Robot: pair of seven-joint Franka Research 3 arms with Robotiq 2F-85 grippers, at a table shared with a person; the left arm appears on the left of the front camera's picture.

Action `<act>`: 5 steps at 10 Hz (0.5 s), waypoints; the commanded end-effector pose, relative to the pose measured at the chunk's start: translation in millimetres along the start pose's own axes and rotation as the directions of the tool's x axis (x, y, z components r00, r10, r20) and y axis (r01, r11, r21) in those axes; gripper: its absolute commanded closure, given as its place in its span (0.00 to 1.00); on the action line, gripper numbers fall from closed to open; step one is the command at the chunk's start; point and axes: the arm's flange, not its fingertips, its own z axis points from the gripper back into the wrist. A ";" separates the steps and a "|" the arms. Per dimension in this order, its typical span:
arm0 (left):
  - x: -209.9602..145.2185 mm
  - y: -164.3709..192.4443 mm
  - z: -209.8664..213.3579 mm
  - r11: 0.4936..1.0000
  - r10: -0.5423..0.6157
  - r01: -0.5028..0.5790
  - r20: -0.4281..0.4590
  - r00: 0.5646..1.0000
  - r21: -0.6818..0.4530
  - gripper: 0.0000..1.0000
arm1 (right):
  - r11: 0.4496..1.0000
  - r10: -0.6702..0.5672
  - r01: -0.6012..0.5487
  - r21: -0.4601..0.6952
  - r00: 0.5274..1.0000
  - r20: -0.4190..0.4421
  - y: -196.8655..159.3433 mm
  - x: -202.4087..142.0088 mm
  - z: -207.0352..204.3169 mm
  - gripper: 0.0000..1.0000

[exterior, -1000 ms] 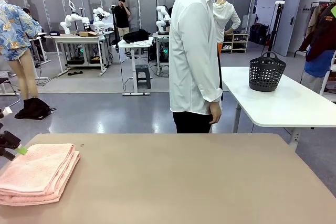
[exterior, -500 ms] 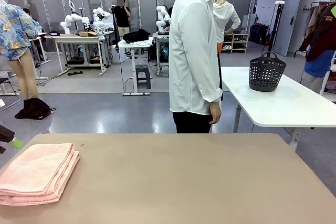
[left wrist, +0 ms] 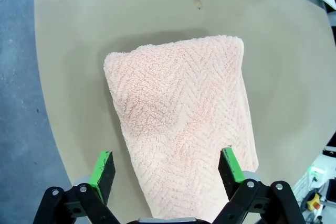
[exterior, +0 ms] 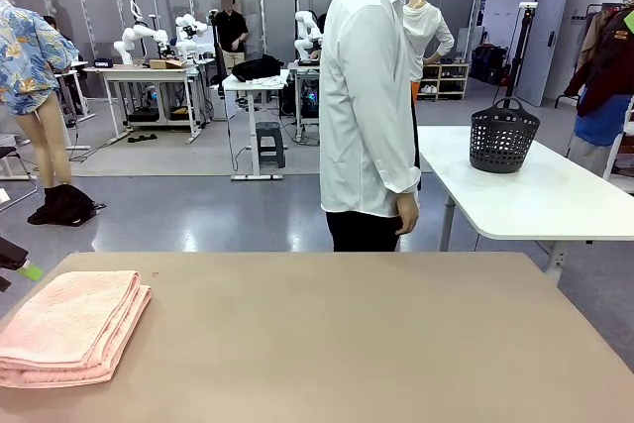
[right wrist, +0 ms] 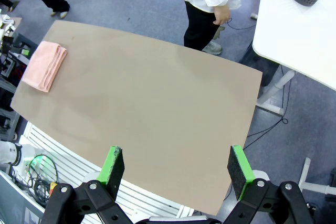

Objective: Fold the towel.
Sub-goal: Pick up the 100 cm Hotel Towel and place it on the left side of the table.

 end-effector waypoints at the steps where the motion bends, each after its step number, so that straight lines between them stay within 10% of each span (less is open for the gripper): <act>1: 4.7 2.5 0.3 1.000 -0.001 0.001 -0.001 1.000 -0.004 0.00 | 1.000 -0.001 0.001 -0.003 1.000 -0.002 0.2 0.4 0.9 0.00; 5: 4.7 2.5 0.3 1.000 -0.001 0.001 -0.001 1.000 -0.004 0.00 | 1.000 -0.001 0.001 -0.003 1.000 -0.002 0.2 0.4 0.9 0.00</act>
